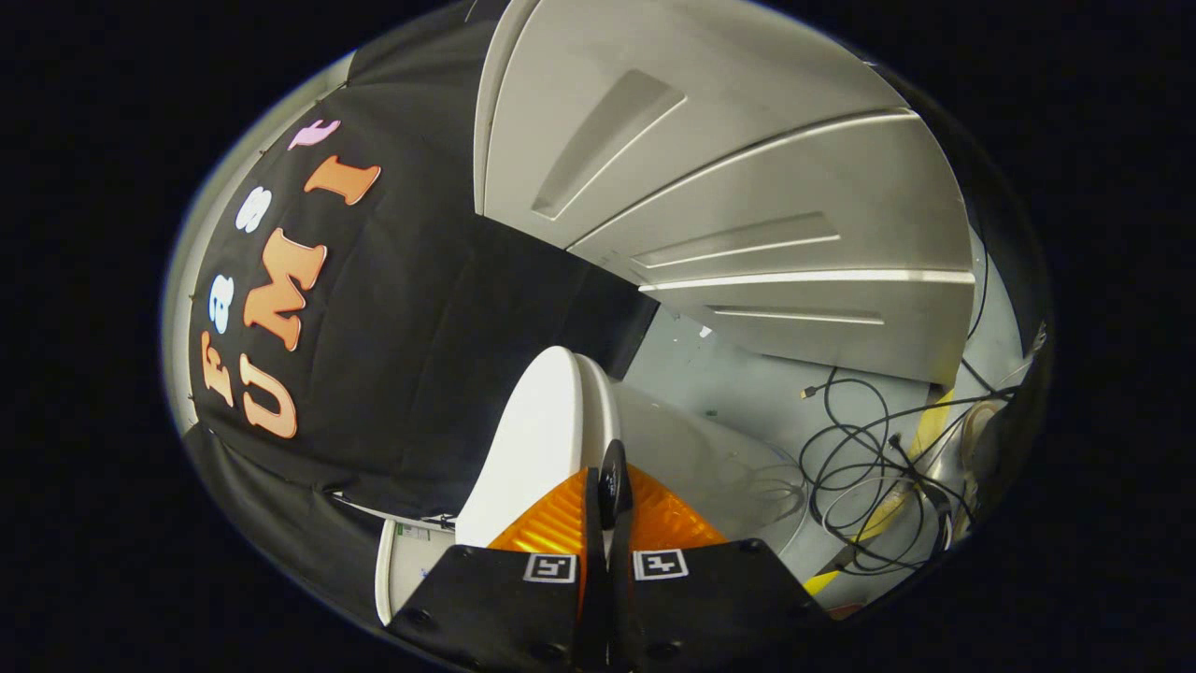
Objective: Open the toilet lid.
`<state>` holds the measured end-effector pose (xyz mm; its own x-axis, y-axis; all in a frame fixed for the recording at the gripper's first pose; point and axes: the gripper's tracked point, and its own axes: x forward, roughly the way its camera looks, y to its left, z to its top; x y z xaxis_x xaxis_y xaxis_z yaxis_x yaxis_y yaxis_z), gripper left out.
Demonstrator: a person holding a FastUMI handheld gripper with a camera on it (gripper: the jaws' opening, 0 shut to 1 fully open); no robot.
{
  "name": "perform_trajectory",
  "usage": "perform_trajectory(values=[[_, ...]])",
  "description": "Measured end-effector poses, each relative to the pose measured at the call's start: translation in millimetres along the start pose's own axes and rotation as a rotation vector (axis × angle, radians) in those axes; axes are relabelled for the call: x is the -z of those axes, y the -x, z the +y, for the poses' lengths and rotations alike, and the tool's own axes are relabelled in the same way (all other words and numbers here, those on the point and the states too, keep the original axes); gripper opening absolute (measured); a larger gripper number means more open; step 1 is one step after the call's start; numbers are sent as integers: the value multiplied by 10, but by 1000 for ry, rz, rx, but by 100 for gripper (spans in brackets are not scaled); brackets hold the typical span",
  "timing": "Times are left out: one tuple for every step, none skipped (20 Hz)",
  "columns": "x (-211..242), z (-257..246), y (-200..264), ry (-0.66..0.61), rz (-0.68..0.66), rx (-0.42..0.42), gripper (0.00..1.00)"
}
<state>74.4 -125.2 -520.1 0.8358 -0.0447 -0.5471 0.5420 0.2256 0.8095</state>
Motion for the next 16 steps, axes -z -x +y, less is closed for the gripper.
perform_trajectory(values=[[-10,10,21,3,-3,-4,9],[-8,13,20,10,3,-6,9],[-1,37,32,24,14,-7,8],[6,55,61,48,26,-6,9],[-1,83,68,79,38,-6,8],[-19,135,93,110,39,-11,9],[-41,203,109,137,36,-14,9],[-64,263,134,161,31,-11,8],[-85,331,147,183,24,-6,9],[-109,399,166,206,14,-2,9],[-126,469,184,229,5,-1,9],[-152,554,211,246,-6,0,8],[-174,645,236,262,-16,0,8],[-187,731,289,275,-29,-3,8],[-204,820,320,283,-41,-6,8],[-216,917,354,297,-53,-13,9]])
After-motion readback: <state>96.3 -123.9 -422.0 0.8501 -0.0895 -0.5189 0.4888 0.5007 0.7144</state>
